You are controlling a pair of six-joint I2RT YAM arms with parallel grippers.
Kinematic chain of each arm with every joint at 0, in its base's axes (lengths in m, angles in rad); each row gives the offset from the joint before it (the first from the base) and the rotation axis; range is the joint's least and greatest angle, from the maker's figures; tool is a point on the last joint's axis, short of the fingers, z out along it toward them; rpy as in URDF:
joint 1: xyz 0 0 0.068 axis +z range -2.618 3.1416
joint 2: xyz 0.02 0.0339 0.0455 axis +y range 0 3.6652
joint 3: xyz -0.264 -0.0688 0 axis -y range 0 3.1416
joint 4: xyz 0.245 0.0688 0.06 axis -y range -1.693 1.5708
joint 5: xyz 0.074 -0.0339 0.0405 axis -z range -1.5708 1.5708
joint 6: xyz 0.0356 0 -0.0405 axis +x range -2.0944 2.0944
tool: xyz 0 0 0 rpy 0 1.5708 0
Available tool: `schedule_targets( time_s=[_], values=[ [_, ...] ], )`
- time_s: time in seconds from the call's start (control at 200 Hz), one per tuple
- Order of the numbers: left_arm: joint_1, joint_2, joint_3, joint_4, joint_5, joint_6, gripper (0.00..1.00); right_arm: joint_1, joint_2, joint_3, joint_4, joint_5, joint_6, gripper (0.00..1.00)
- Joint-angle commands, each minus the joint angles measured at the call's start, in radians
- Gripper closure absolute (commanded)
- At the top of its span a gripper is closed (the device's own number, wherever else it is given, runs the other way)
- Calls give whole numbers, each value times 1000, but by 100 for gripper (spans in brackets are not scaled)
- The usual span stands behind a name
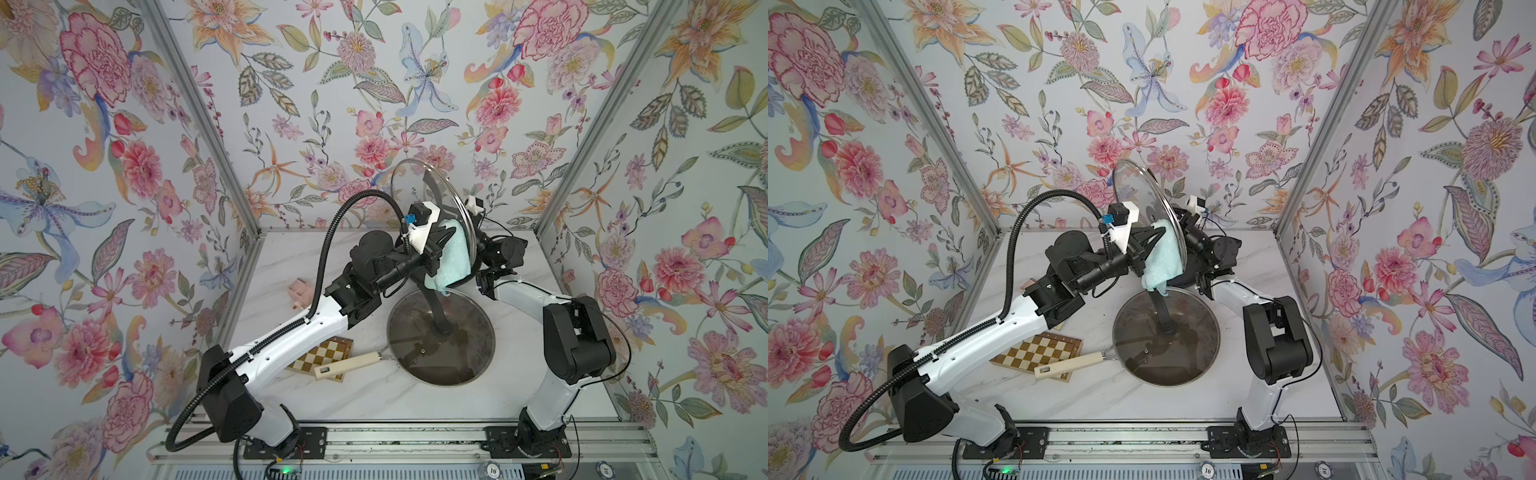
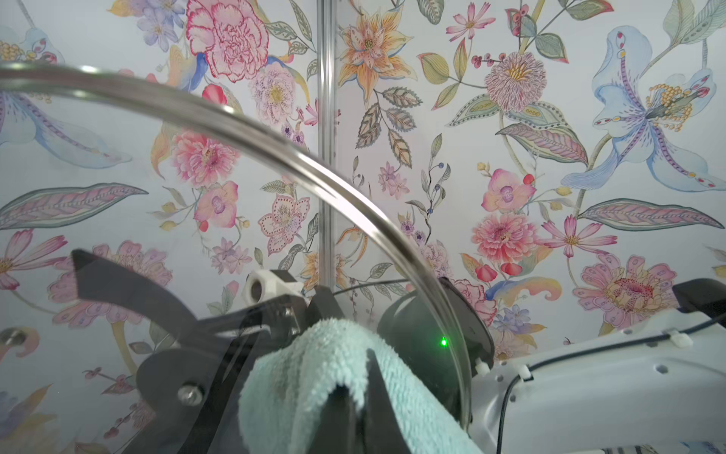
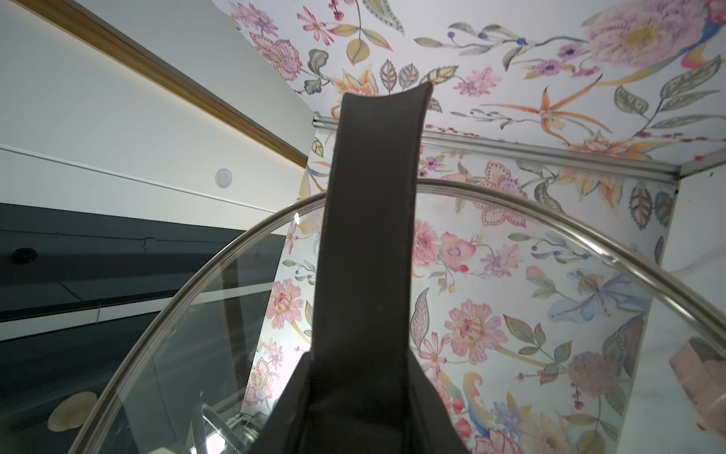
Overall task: Wipe the pot lid with a cloth
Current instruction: Wipe the pot lid.
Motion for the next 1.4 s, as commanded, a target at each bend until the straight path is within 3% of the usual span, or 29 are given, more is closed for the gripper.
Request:
schedule_targets(
  time_s=[0.0, 0.26, 0.395, 0.505, 0.69, 0.896, 1.001, 1.186, 1.301, 1.396],
  values=[
    [0, 21, 127, 104, 21, 27, 100, 14, -73, 48, 210, -60, 65, 96],
    [138, 31, 159, 276, -221, -36, 100, 11, -196, -63, 209, -166, 13, 100],
    [202, 32, 129, 232, -386, -22, 100, 16, -262, -115, 209, -182, -22, 100],
    [232, 70, 60, 194, -422, -61, 100, 14, -278, -97, 209, -182, -24, 100],
    [210, 113, -58, 153, -271, -194, 100, -1, -228, 26, 210, -187, 2, 100],
    [64, 118, -113, 96, -202, -163, 100, -43, -126, 155, 210, -94, 15, 100],
    [11, 136, -67, 80, -74, -146, 100, -45, -66, 196, 210, -50, 21, 100],
    [-55, 166, 153, 5, 56, -46, 100, -37, 17, 183, 209, -11, 23, 100],
    [-48, 124, 196, 61, 24, 7, 100, -26, 34, 163, 210, -20, 15, 100],
    [-12, 70, 170, 134, -81, 29, 100, -18, 22, 143, 210, -31, 11, 100]
  ],
)
